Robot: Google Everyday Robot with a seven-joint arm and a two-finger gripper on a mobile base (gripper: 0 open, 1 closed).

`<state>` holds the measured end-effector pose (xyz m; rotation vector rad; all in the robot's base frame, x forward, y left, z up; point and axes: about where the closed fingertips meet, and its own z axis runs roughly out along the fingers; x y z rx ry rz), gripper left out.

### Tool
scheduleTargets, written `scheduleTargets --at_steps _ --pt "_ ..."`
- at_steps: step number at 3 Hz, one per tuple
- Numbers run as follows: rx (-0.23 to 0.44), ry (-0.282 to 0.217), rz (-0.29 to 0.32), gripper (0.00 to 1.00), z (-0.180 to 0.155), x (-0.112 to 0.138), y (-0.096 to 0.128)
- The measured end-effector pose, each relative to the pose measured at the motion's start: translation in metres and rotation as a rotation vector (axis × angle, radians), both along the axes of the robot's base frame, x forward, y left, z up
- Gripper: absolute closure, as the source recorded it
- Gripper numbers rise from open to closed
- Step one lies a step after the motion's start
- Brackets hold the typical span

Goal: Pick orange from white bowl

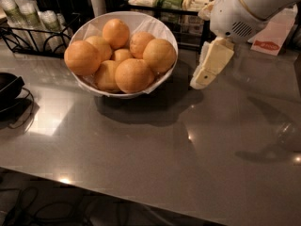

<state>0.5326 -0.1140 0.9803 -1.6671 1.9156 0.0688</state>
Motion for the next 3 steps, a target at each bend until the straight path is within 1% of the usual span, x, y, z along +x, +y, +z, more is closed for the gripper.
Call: scheduleTargets --at_steps 1,2,3 --pt "0.085 -0.03 -0.011 0.0 0.003 0.022 0.021" --pt "0.143 -0.053 -0.013 0.0 0.007 0.035 0.038" --pt "0.144 -0.053 -0.013 0.0 0.007 0.035 0.038"
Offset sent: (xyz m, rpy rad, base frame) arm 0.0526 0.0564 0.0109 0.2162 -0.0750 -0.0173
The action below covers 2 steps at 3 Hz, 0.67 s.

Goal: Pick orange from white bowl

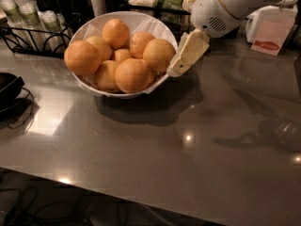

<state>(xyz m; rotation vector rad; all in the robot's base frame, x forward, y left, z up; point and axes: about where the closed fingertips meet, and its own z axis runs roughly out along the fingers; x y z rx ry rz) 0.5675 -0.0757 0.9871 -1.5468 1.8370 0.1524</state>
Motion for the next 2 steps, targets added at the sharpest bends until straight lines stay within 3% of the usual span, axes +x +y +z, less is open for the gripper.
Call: scheduleTargets --at_steps 2 --pt "0.03 0.002 0.009 0.0 -0.0022 0.0048 0.0065"
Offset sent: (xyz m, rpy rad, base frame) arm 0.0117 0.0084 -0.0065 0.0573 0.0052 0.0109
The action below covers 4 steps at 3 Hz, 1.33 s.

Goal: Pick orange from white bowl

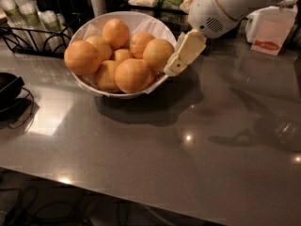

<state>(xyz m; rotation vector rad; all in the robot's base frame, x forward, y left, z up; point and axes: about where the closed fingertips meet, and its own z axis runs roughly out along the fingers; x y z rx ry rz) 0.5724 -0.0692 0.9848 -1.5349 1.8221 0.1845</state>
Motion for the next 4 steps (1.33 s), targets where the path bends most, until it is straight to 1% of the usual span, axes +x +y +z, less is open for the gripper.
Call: scheduleTargets --at_steps 2,3,4 --pt "0.026 0.033 -0.014 0.02 -0.013 0.008 -0.001" --pt "0.038 0.056 -0.018 0.13 -0.023 0.015 -0.003" --pt "0.043 0.063 -0.016 0.21 -0.028 0.021 -0.004"
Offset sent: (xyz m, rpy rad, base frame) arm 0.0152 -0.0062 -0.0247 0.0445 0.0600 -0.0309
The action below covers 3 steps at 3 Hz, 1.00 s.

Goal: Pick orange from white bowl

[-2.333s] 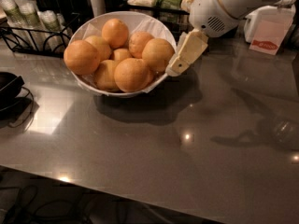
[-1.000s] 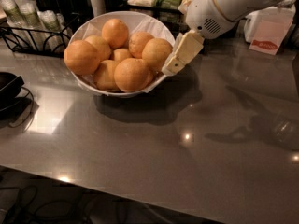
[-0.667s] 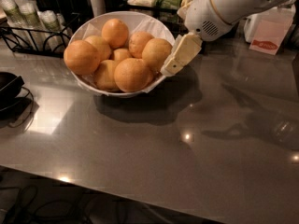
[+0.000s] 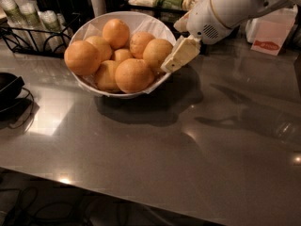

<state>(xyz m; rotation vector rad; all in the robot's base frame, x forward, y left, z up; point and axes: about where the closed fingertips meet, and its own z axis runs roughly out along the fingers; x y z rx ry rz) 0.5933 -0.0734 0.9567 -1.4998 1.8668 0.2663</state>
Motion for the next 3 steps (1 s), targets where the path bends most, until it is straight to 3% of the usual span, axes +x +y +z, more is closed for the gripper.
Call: scheduleTargets --at_steps 1,2,3 --pt "0.0 0.0 0.0 0.24 0.0 0.0 0.0" --pt "0.004 0.004 0.001 0.14 -0.0024 0.0017 0.0024" --pt "0.009 0.009 0.006 0.17 -0.0075 0.0078 0.0087"
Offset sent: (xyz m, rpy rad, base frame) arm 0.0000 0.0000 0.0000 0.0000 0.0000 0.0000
